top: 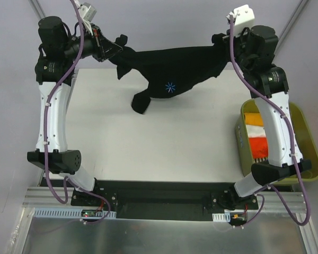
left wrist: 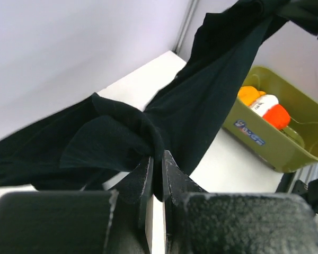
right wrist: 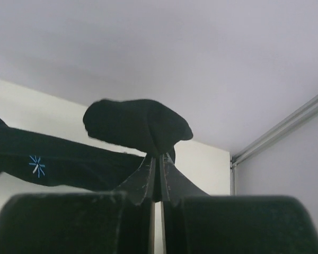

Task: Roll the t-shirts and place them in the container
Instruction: Flatten out the T-shirt at the center of the board.

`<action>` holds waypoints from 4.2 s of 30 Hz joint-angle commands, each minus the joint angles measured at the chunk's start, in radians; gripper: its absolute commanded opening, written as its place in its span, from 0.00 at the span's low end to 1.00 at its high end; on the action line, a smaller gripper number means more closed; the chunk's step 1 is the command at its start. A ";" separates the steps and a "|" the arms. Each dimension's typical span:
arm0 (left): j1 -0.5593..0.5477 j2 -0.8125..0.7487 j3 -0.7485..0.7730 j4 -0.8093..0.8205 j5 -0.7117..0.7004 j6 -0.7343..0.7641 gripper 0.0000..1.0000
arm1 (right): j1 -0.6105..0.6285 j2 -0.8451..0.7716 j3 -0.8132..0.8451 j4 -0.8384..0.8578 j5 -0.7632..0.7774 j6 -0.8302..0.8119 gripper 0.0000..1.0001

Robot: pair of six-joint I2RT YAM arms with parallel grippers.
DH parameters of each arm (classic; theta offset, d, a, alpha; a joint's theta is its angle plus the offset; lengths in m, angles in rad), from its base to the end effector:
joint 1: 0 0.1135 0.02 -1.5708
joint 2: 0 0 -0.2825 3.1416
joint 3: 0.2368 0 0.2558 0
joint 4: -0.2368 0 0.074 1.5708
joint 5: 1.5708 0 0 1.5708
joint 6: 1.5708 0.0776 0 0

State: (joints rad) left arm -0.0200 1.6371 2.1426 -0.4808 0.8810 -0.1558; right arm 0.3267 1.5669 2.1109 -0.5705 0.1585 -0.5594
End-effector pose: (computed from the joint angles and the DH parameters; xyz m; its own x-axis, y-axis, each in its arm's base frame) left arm 0.3493 -0.0669 0.5713 -0.0972 -0.0968 -0.9905 0.7781 0.6132 -0.1363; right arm 0.3365 0.1011 0.5721 0.0676 -0.5304 -0.8451 -0.1552 0.8311 -0.5340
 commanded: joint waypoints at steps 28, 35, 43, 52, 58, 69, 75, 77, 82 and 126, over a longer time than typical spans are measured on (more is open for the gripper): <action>0.055 -0.129 -0.474 -0.268 -0.261 0.355 0.00 | 0.117 0.031 -0.335 -0.002 -0.091 0.182 0.01; 0.164 0.064 -0.428 -0.468 -0.338 0.496 0.00 | 0.184 0.315 -0.324 -0.101 -0.276 0.263 0.33; 0.166 0.145 -0.539 -0.610 -0.312 0.562 0.00 | 0.105 0.375 -0.276 -0.063 -0.310 0.276 0.72; 0.166 0.185 -0.605 -0.601 -0.255 0.499 0.04 | 0.054 0.620 -0.164 -0.106 -0.197 0.012 0.63; 0.166 0.201 -0.599 -0.596 -0.249 0.496 0.02 | 0.049 0.653 -0.242 -0.138 -0.124 -0.085 0.49; 0.170 0.168 -0.638 -0.620 -0.241 0.556 0.00 | 0.069 0.394 -0.586 -0.278 -0.135 -0.113 0.20; 0.170 0.135 -0.681 -0.781 -0.186 0.682 0.00 | 0.060 0.208 -0.672 -0.437 -0.201 -0.079 0.18; 0.172 0.125 -0.702 -0.835 -0.175 0.743 0.00 | 0.026 0.202 -0.608 -0.492 -0.247 -0.042 0.18; 0.176 0.115 -0.741 -0.872 -0.201 0.796 0.17 | 0.002 0.310 -0.350 -0.444 -0.333 -0.007 0.50; 0.207 0.009 -0.740 -0.792 -0.200 0.570 0.63 | 0.229 1.044 0.351 -0.291 -0.395 -0.401 0.50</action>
State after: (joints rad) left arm 0.1787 1.7046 1.4048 -1.2606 0.6788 0.4294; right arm 0.5453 2.5801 2.3947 -0.7918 -0.2096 -0.9020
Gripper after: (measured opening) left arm 0.628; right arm 0.537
